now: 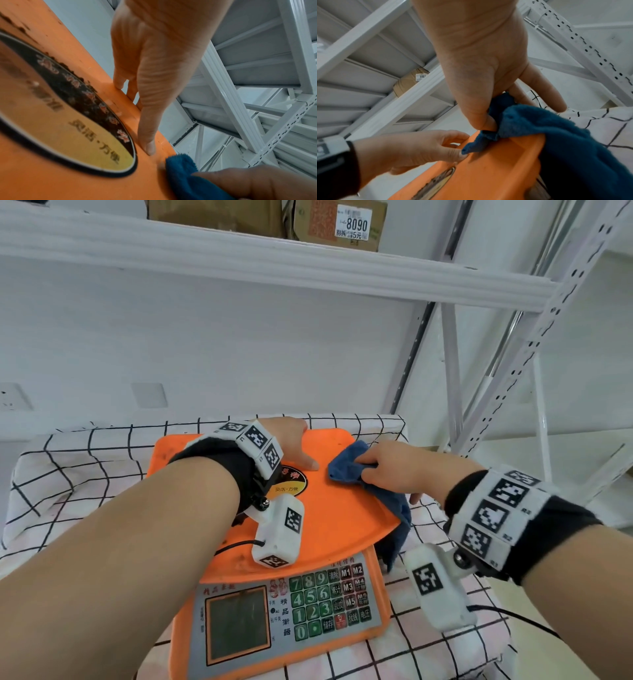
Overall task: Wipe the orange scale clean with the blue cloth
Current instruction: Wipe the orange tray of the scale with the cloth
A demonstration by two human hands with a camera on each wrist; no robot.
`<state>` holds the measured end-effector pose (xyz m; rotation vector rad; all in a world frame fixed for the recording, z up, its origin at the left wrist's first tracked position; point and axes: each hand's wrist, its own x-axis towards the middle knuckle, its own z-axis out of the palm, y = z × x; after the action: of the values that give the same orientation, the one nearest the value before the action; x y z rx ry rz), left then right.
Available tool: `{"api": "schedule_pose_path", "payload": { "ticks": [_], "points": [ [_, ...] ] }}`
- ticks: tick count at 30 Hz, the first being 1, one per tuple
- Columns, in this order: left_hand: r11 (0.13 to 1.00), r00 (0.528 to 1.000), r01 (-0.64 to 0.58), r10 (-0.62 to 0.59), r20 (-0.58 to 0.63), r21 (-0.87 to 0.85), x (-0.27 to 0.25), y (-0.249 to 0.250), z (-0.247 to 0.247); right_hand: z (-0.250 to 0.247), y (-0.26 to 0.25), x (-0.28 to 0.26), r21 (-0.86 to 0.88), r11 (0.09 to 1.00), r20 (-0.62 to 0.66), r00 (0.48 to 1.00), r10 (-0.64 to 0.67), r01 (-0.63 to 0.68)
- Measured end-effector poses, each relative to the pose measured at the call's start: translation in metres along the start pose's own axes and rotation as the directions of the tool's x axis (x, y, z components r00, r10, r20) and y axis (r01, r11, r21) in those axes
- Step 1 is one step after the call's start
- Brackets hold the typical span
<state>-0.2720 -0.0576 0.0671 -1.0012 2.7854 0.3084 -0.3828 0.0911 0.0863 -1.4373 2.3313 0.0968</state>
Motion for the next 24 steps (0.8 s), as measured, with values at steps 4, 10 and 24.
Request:
{"api": "schedule_pose_path", "payload": {
  "ticks": [4,10,24],
  "points": [
    [1.000,1.000,-0.007,0.007,-0.009,0.012,-0.001,-0.001,0.001,-0.007,-0.013,0.014,-0.102,0.995,0.017,1.000,0.024,-0.023],
    [1.000,1.000,0.007,-0.007,-0.016,0.016,0.002,0.000,0.002,-0.013,-0.022,0.043,-0.184,0.983,-0.004,1.000,0.024,-0.024],
    [1.000,1.000,0.003,-0.003,-0.015,0.025,0.002,0.000,0.002,-0.014,-0.008,0.026,0.011,0.999,-0.003,0.999,-0.036,0.036]
  ]
}}
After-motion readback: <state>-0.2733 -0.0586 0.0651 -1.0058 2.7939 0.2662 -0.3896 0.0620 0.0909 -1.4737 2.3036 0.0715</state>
